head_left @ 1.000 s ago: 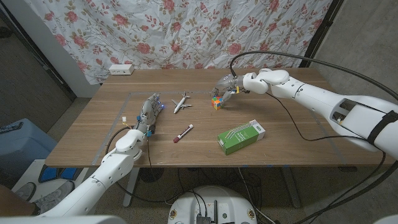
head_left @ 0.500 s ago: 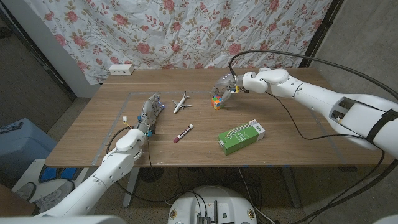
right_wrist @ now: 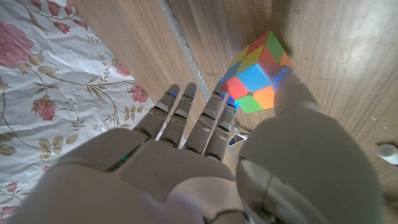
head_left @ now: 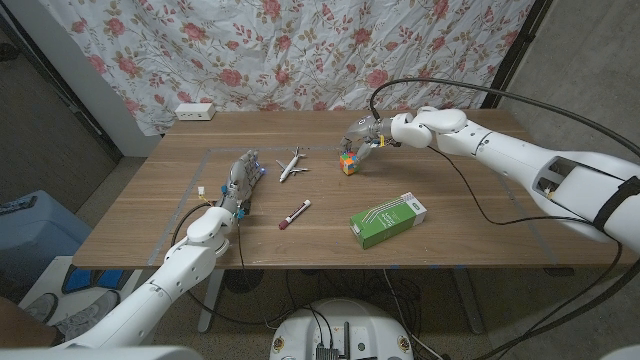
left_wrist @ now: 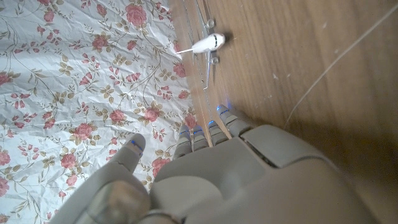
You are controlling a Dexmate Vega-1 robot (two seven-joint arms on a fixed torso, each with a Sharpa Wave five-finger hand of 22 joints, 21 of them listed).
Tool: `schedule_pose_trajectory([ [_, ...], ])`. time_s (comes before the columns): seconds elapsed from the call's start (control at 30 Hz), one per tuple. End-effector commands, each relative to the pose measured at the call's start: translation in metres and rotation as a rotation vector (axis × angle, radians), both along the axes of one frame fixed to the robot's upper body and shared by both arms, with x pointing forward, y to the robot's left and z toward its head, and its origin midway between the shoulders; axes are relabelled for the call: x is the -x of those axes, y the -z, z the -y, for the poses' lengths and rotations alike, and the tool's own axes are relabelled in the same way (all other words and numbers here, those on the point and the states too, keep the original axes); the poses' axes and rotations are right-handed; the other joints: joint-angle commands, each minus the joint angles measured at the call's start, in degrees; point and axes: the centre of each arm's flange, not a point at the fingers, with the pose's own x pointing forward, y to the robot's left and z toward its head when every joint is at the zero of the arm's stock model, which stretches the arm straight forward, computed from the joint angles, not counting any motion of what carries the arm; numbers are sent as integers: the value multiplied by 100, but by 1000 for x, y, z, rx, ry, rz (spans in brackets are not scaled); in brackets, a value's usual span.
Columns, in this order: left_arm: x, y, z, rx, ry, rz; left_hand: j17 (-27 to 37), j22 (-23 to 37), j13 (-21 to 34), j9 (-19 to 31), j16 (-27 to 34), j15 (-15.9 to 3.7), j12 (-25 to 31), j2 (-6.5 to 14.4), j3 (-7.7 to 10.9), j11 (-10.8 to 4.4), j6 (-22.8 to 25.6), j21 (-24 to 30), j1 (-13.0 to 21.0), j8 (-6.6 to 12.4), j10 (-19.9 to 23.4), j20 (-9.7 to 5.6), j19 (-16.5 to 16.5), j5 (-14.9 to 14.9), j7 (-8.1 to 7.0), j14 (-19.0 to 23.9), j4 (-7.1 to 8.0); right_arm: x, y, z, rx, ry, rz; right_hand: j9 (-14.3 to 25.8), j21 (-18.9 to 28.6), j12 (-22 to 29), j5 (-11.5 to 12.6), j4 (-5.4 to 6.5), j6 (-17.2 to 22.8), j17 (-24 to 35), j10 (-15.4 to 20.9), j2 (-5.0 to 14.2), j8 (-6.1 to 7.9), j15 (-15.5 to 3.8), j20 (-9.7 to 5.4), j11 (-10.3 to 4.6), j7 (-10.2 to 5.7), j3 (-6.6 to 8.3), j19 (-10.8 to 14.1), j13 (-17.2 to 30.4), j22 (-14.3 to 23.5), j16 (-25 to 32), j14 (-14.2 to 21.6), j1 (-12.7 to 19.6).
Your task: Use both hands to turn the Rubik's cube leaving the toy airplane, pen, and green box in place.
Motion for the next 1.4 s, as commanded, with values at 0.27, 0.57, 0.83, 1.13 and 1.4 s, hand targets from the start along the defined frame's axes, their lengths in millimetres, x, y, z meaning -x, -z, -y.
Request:
schedule_pose_trajectory([
  [0.27,8,-12,0,-30,11,28,27,34,22,12,11,-208,-7,332,20,-28,29,31,-12,9,30,-101,63,31,0,7,24,19,-6,5,-106,-33,-8,8,-8,-25,-2,13,57,31,91,79,33,-811,87,-15,-11,-47,68,9,16,43,32,2],
  [0.57,18,-26,2,-61,3,68,25,33,22,12,9,-198,-5,331,23,-2,56,29,-5,18,37,-103,62,32,5,5,16,30,-11,12,-210,-48,-7,3,-6,-44,-13,24,82,40,128,118,41,-813,114,-15,-9,-67,80,6,16,61,58,-8],
  [0.83,26,-34,2,-81,-5,87,23,33,22,13,9,-194,0,330,26,-8,80,32,1,25,50,-91,71,31,11,8,7,36,-11,15,-278,-52,-11,-2,2,-53,-26,26,117,44,176,135,54,-813,129,-14,-8,-92,111,8,17,75,79,-17],
  [1.13,34,-50,4,-152,-15,102,20,33,22,13,9,-189,4,325,31,15,97,34,9,28,65,-81,79,31,12,14,-7,41,-13,18,-393,-64,-46,-7,3,-68,-41,16,170,47,223,157,72,-821,137,-14,-7,-115,131,9,17,92,106,-3],
  [1.4,37,-59,11,-172,-11,116,18,33,22,12,7,-196,8,310,31,-4,113,35,18,30,81,-86,85,29,12,13,-25,47,-12,22,-488,-60,-64,-11,4,-84,-55,18,197,49,245,158,80,-803,166,-13,-9,-143,144,6,18,104,124,-16],
])
